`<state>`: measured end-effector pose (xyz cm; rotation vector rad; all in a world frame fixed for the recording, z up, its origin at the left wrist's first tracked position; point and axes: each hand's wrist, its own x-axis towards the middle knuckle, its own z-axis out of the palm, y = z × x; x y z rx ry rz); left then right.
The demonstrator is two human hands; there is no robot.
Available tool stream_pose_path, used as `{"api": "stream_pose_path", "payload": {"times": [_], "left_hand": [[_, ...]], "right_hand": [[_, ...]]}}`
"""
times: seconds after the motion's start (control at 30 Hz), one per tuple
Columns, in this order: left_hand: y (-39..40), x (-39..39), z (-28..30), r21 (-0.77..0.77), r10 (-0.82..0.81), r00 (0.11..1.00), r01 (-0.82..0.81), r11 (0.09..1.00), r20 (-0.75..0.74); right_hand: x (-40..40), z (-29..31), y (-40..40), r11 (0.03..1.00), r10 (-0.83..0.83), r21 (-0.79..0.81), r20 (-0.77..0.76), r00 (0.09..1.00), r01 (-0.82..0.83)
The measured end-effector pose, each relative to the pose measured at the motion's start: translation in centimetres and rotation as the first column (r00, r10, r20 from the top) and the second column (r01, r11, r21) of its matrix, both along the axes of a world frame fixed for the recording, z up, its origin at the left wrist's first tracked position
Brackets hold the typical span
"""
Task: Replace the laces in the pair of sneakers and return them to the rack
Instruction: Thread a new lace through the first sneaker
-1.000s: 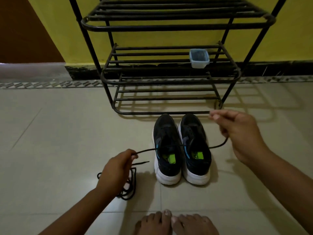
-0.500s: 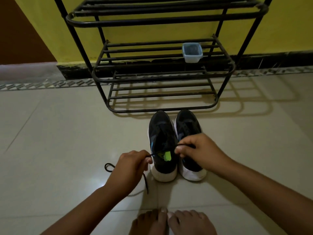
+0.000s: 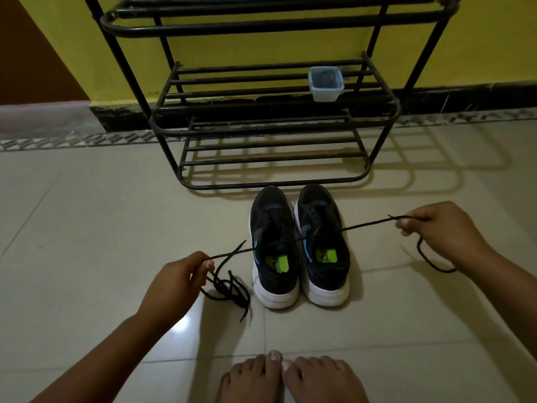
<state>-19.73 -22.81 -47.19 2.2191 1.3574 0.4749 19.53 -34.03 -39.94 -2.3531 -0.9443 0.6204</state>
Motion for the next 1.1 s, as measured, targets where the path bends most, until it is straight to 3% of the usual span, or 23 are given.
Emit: {"api": "stream_pose_path", "payload": {"times": [0.1,0.13,0.2,0.3,0.4,0.47,0.6,0.9,1.03,1.1], "left_hand": [[-0.4,0.9,0.8,0.024,-0.040,0.999,0.041,0.999,-0.011],[-0.7,1.6,1.2,0.039,-0.093,0.996,0.094,0.995,-0.019],[-1.4,3.4,2.0,0.052,-0.227,0.973,0.228,0.972,-0.027],[-2.4,6.3,3.2,0.067,-0.416,0.909,0.417,0.906,-0.027],[-3.2,7.8,4.1,0.106,-0.476,0.879,0.473,0.874,-0.001],[-3.5,8.0,4.4,0.113,-0.492,0.871,0.488,0.865,0.006],[-3.1,6.5,3.7,0.004,-0.407,0.909,0.409,0.913,0.091],[-2.6,5.3,2.9,-0.206,-0.166,0.975,0.194,0.959,0.146],[-2.8,5.9,3.0,-0.135,-0.274,0.956,0.287,0.948,0.106],[-3.0,6.5,3.3,-0.096,-0.302,0.943,0.316,0.944,0.140]], "right_hand": [[-0.3,-0.3,-0.3,0.947,0.173,-0.312,0.278,0.945,-0.082],[-1.2,-0.3,-0.2,0.935,0.245,-0.330,0.335,0.910,-0.131],[-4.3,0.3,0.2,0.932,0.356,-0.206,0.365,0.860,-0.298],[-9.6,0.9,0.9,0.778,0.615,-0.053,0.263,0.743,-0.626],[-12.5,-0.1,1.0,0.692,0.716,0.012,0.116,0.689,-0.721],[-12.5,-0.5,0.9,0.693,0.717,0.035,0.079,0.693,-0.720],[-9.5,0.1,0.4,0.814,0.580,0.088,-0.102,0.808,-0.574],[-4.6,-1.1,-0.2,0.923,0.381,-0.072,0.027,0.924,-0.378],[-5.7,-0.1,-0.3,0.943,0.245,0.193,0.150,0.958,-0.271],[-7.1,0.8,-0.3,0.916,0.274,0.318,-0.046,0.961,-0.245]]}}
